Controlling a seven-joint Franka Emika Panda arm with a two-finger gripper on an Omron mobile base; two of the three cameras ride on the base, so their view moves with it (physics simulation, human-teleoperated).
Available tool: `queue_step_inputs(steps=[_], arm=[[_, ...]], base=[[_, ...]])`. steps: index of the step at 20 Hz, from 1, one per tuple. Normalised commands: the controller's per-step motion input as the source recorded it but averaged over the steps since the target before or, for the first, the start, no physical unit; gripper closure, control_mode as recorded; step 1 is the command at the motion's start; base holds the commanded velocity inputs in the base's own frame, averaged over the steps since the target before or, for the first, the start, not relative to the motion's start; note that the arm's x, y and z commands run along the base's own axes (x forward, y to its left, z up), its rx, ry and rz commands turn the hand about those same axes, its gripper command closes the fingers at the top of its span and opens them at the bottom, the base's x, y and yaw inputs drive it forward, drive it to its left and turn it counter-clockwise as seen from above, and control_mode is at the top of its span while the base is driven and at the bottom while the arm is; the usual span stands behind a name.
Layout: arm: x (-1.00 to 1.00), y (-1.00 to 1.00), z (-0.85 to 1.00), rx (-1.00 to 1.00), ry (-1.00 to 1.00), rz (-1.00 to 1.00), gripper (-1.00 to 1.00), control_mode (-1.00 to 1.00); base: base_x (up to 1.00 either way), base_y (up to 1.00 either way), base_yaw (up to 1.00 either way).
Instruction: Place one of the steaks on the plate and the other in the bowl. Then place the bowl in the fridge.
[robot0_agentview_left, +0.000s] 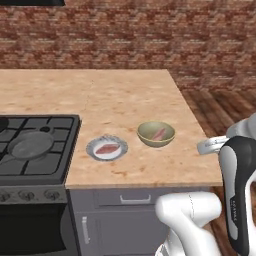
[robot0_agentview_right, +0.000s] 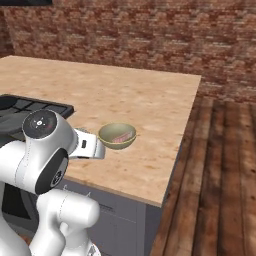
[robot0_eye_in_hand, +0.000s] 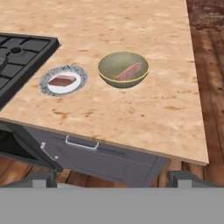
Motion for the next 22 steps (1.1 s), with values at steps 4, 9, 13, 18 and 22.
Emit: queue_step_inputs(steps=[4,9,13,18,22], arm=[[0.0,0.0,0.0,0.0,0.0,0.0,-1.0,1.0],[0.0,0.0,0.0,0.0,0.0,0.0,-1.0,1.0],[0.0,0.0,0.0,0.0,0.0,0.0,-1.0,1.0],[0.0,0.0,0.0,0.0,0.0,0.0,-1.0,1.0],[0.0,0.0,0.0,0.0,0.0,0.0,-1.0,1.0]], base=[[0.25,-0.2,0.15],[0.24,-0.26,0.16],[0.26,-0.26,0.16],[0.25,-0.27,0.16],[0.19,-0.26,0.16]])
